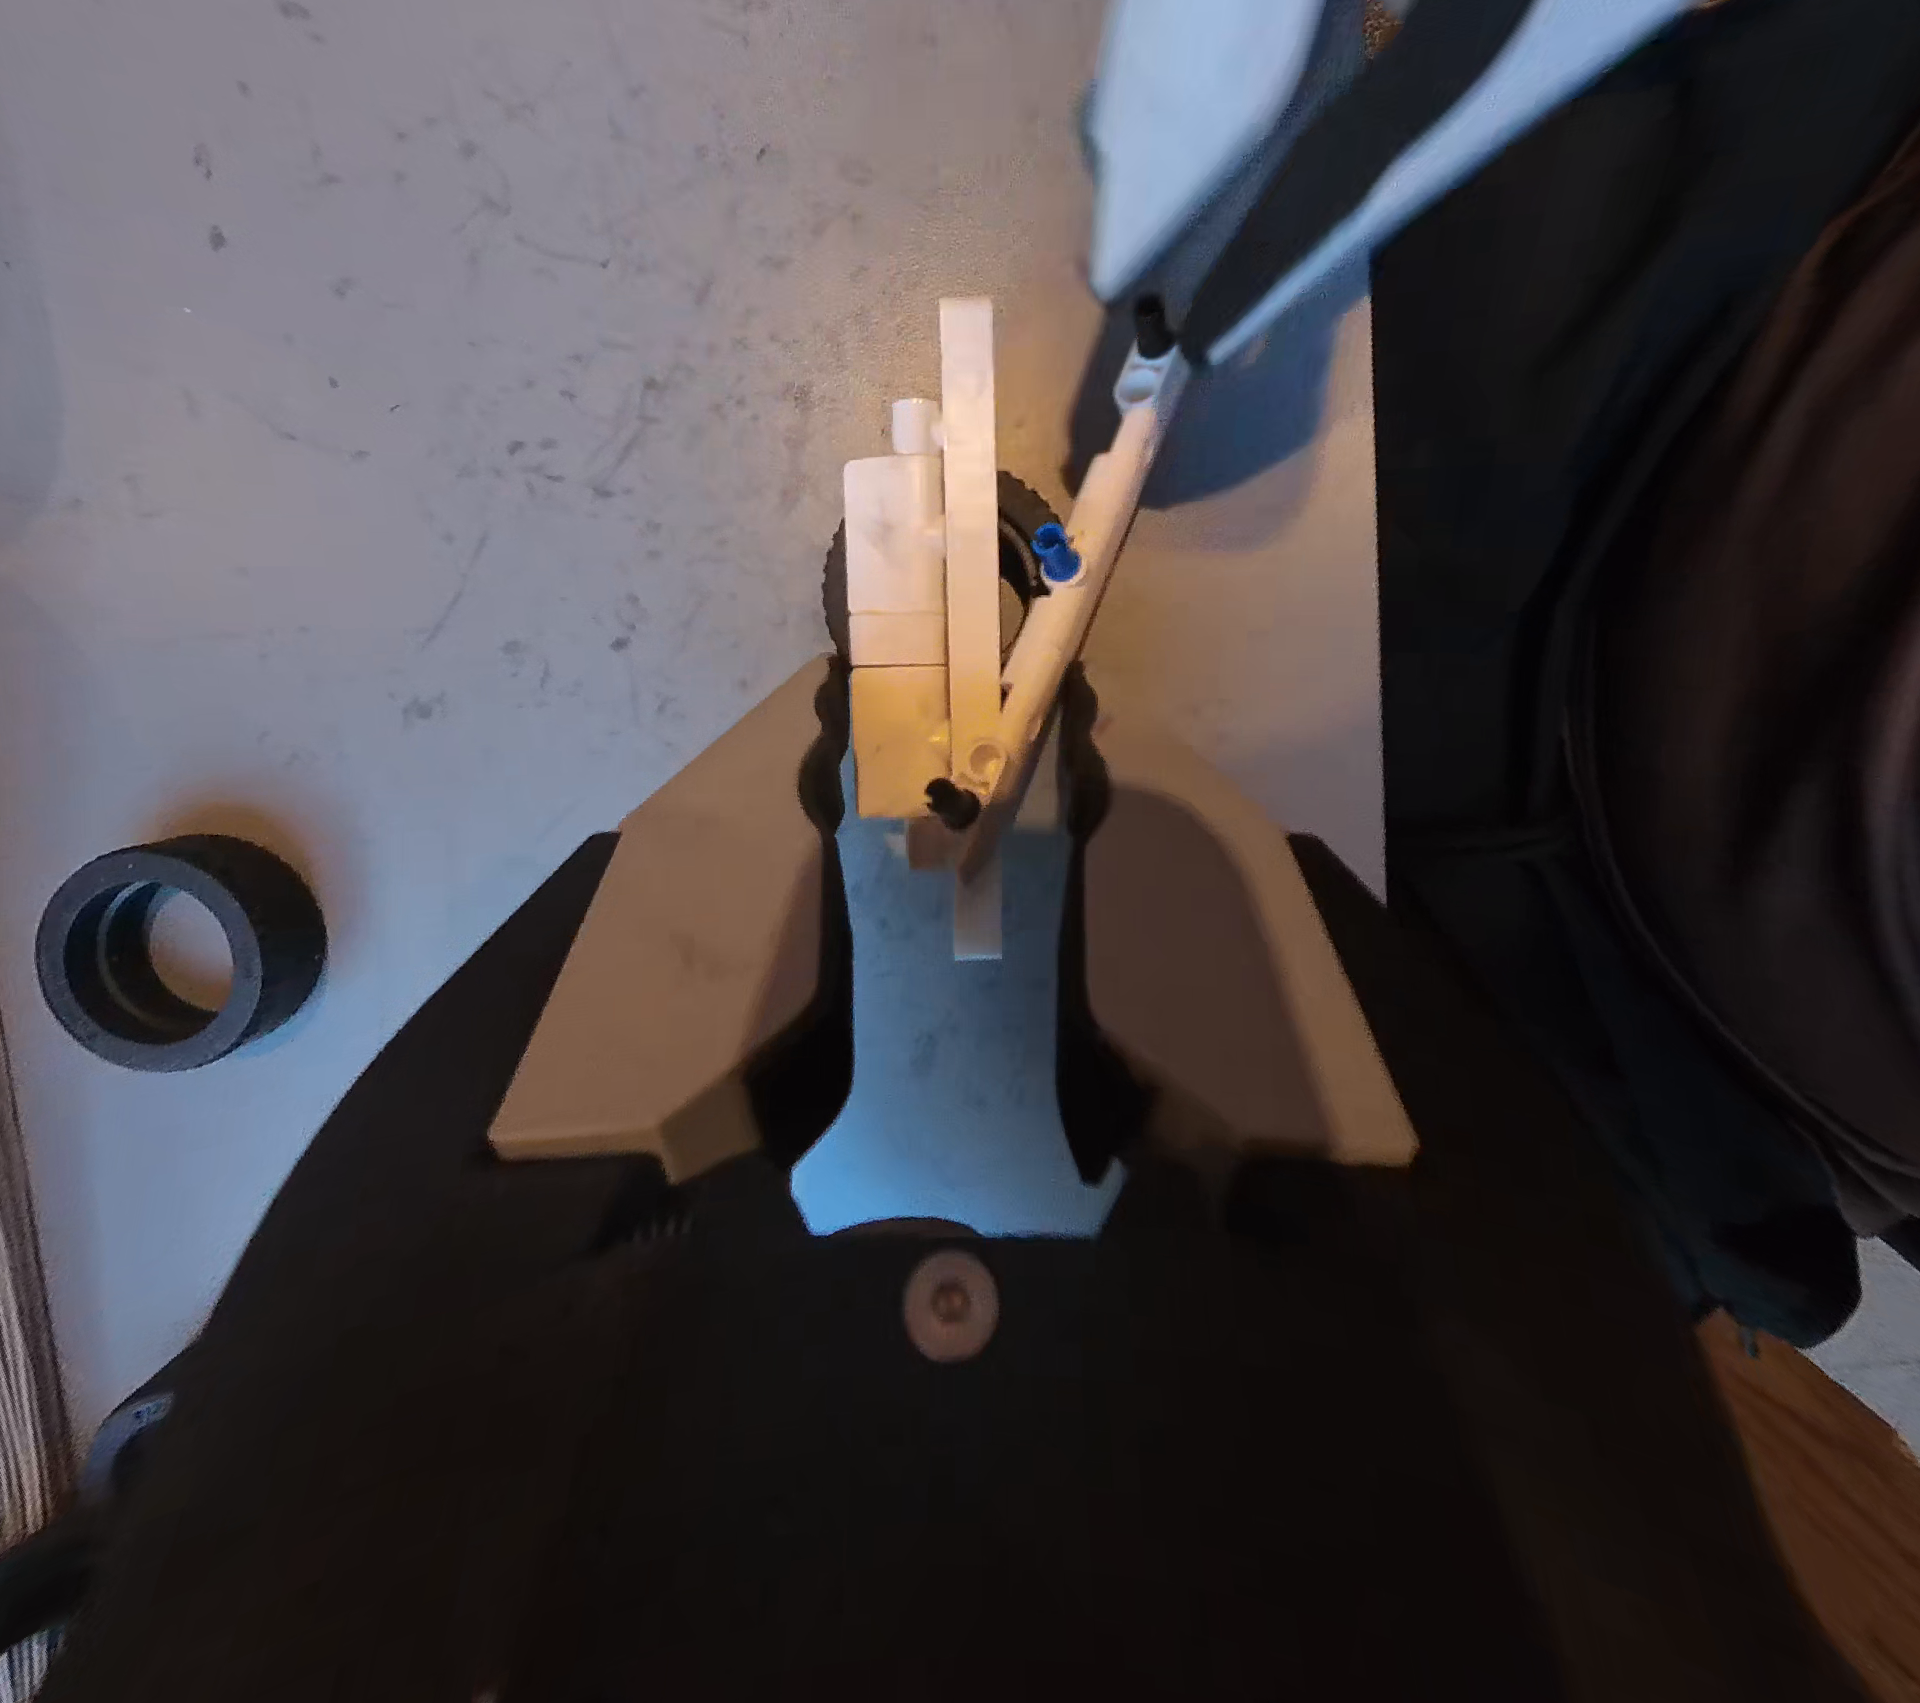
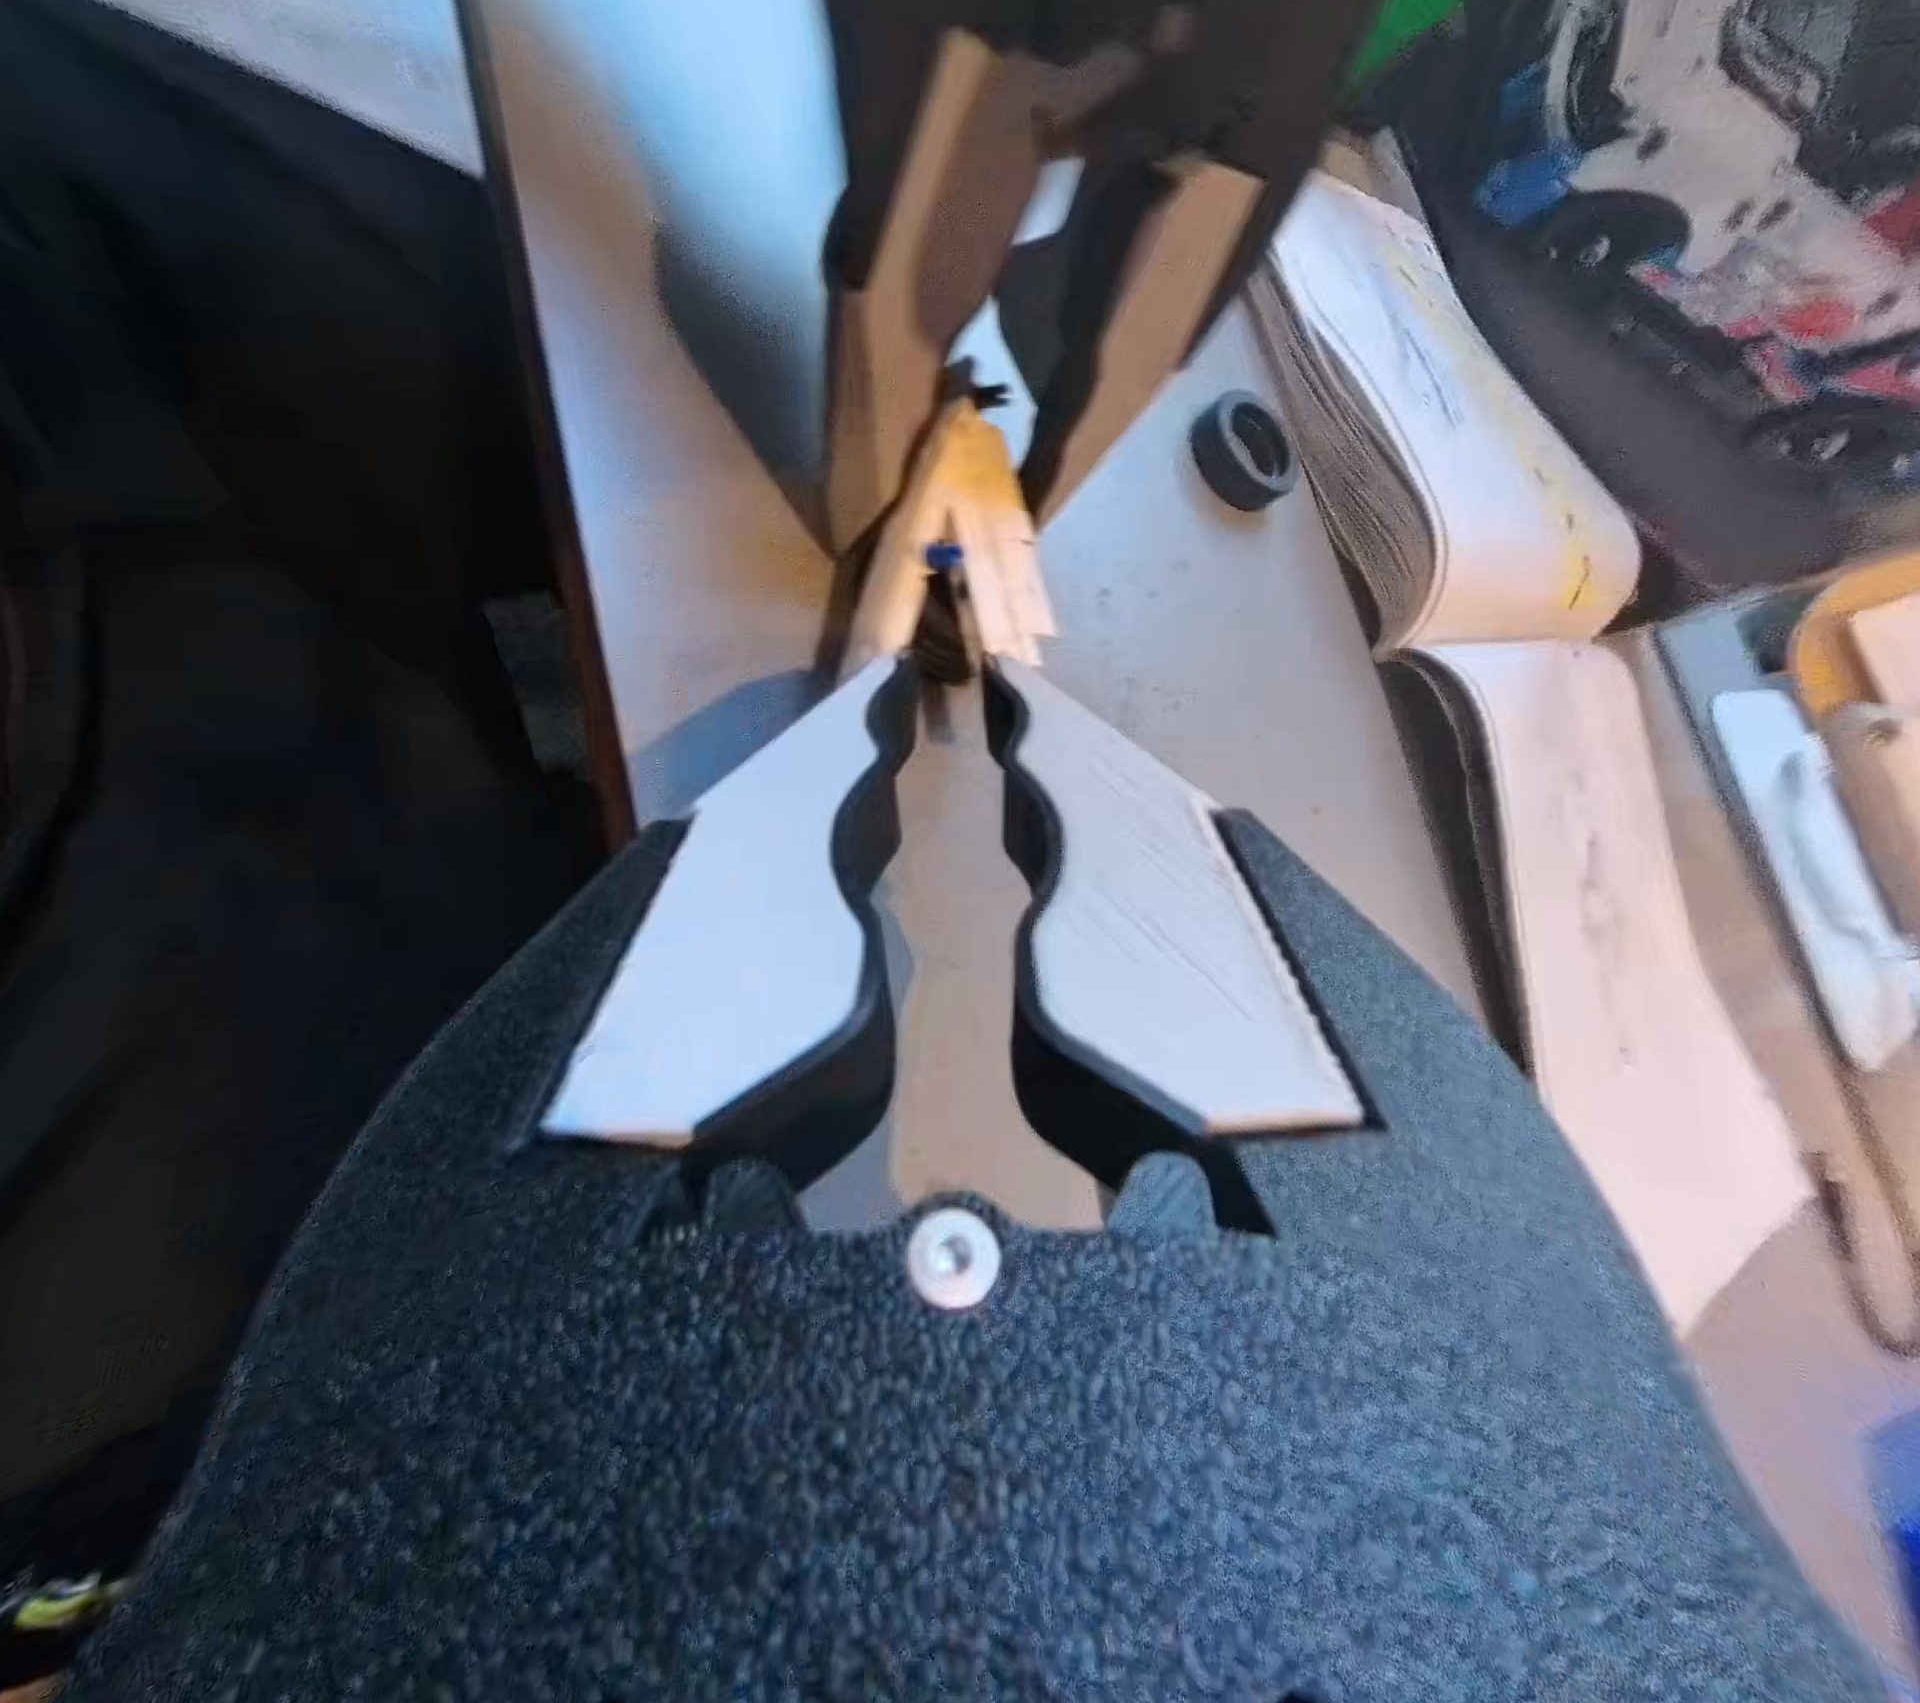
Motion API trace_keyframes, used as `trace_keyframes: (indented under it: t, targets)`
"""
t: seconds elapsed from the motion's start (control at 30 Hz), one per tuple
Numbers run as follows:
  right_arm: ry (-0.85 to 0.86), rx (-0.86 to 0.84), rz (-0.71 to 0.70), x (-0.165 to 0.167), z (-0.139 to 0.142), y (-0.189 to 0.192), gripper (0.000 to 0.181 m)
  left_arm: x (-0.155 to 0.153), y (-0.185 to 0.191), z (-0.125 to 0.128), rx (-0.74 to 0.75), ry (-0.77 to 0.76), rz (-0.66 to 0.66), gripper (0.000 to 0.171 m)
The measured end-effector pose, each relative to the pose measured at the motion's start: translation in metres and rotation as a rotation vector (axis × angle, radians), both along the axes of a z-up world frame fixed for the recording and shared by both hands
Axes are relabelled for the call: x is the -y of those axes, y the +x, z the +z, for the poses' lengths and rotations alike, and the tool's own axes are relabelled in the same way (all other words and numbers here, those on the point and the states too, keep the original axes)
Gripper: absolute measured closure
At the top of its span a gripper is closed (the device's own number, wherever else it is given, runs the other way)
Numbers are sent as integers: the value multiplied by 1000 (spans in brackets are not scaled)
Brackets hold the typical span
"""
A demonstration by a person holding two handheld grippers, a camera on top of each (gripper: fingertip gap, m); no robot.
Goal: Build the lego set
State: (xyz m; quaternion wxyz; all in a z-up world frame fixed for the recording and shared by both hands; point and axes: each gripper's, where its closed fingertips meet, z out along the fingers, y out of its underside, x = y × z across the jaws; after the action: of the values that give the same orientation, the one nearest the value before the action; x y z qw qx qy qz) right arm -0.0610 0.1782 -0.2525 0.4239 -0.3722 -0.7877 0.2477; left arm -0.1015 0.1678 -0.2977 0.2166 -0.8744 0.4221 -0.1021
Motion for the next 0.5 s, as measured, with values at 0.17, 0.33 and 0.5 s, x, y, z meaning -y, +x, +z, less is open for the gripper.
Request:
trace_keyframes:
  t: [0.17, 0.33, 0.5]
  targets:
    - [60, 130, -5, 17, -35, -6, 159, -1, 3, 0, 29, 12, 19, 130]
    - [-15, 185, -22, 13, -40, -9, 171, 6, -1, 13, 79, 29, 36, 122]
    - [-141, 165, -9, 9, -31, 4, 172, 12, -23, 33, 212, 49, 146, 129]
